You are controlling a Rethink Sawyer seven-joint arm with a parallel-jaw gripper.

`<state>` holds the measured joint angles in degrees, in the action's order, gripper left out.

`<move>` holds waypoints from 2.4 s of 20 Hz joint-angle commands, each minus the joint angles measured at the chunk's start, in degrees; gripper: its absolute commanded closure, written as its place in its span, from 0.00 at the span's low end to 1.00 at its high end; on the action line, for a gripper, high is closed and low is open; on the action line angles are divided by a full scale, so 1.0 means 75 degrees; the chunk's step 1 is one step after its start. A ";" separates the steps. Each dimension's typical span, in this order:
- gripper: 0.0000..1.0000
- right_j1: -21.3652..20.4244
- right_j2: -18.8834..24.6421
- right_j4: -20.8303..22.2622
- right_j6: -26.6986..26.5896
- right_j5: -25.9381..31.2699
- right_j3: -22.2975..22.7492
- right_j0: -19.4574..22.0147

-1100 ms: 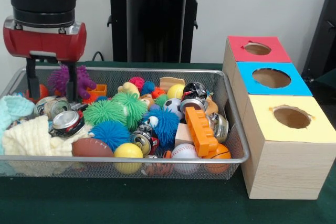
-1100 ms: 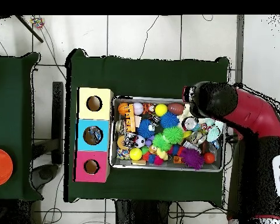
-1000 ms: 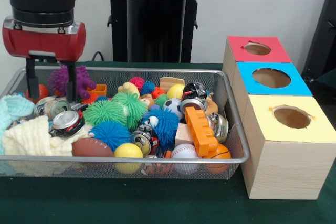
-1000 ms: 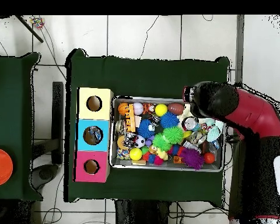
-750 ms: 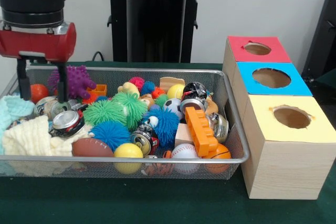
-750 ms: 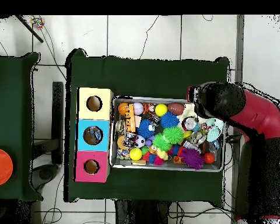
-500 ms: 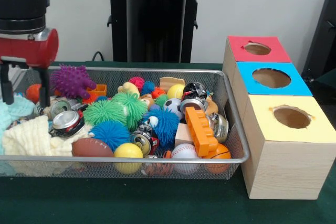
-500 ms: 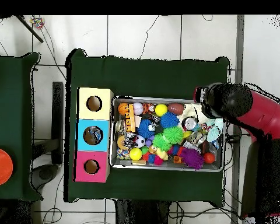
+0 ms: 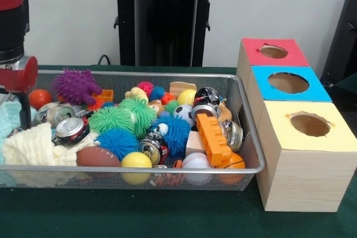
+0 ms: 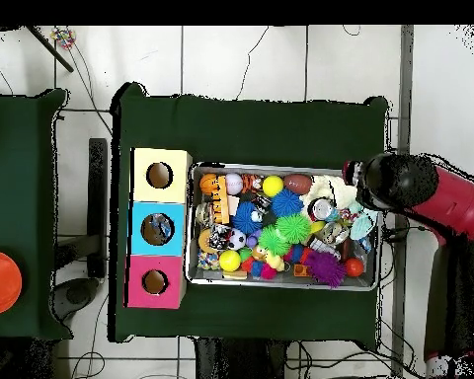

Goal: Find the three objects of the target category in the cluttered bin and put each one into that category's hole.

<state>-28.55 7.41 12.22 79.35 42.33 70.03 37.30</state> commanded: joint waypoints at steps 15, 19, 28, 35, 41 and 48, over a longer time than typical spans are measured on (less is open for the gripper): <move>0.00 0.0231 0.0775 0.0801 -0.1602 0.1239 0.0432 0.0127; 0.00 0.0185 0.0661 0.1020 -0.1629 0.1227 0.0601 0.0190; 0.00 0.0205 0.0749 0.1398 -0.1701 0.0695 0.1218 0.0530; 0.00 0.0529 0.0880 0.1690 -0.1714 0.0508 0.1397 0.0755; 0.00 0.0609 0.1006 0.1873 -0.1745 0.0400 0.1655 0.0912; 0.00 0.0796 0.1078 0.2220 -0.1607 0.0177 0.1831 0.0986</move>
<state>-25.53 9.44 24.71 79.33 44.51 77.91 44.10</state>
